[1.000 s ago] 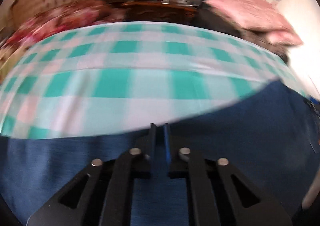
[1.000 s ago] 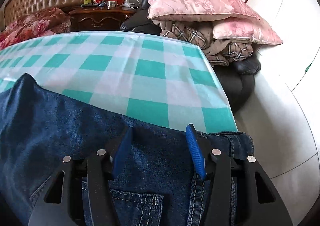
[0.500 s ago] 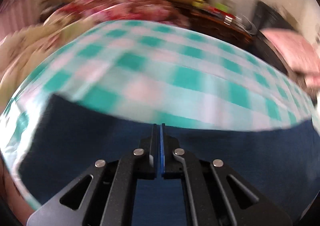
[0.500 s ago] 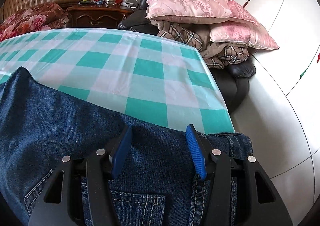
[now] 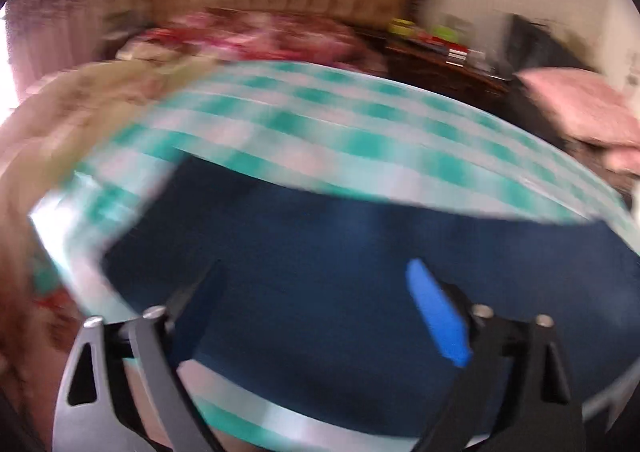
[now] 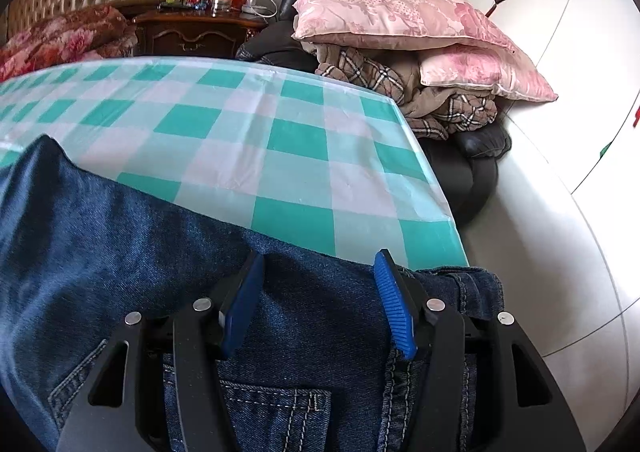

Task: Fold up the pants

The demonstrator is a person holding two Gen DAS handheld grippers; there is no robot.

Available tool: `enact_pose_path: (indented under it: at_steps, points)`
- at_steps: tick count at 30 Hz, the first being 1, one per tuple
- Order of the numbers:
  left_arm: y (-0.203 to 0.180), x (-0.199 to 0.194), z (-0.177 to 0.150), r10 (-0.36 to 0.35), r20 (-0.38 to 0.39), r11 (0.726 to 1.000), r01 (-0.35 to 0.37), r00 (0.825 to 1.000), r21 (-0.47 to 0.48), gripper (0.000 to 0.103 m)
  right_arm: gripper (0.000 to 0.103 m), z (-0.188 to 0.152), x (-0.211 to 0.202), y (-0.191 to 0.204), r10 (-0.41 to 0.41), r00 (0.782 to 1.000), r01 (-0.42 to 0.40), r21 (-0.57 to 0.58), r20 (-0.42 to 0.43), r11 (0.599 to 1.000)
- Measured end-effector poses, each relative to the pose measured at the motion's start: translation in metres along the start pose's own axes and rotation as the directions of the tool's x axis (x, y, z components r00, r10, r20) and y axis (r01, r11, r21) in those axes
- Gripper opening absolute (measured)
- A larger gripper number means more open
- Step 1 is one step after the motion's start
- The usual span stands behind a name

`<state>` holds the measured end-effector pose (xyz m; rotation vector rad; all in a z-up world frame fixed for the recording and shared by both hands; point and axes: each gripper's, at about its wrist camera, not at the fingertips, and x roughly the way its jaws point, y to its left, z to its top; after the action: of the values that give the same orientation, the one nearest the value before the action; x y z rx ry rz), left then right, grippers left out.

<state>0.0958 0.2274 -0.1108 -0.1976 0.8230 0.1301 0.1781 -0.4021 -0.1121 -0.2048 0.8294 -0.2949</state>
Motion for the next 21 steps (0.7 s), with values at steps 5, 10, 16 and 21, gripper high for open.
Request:
enact_pose_path:
  at_steps: [5,10,16,21]
  points:
    - [-0.092,-0.021,-0.051,-0.078,0.1,0.986,0.063,0.992,0.152,0.101,0.081,-0.014,-0.074,0.011,0.037,0.993,-0.043,0.054,0.108,0.998]
    - [-0.118,-0.016,-0.074,-0.099,0.073,0.967,0.079,0.992,0.24,0.096,0.088,-0.06,-0.129,0.053,0.217,0.975,-0.221,0.129,0.048,0.967]
    - [-0.107,0.008,-0.089,-0.009,-0.036,0.971,0.017,0.999,0.239,0.083,0.088,-0.087,-0.144,0.104,0.243,0.97,-0.242,0.062,-0.015,0.968]
    - [-0.094,0.007,-0.092,0.023,-0.025,0.973,-0.016,0.999,0.23,0.083,0.088,-0.096,-0.13,0.111,0.167,0.984,-0.164,0.052,-0.062,0.985]
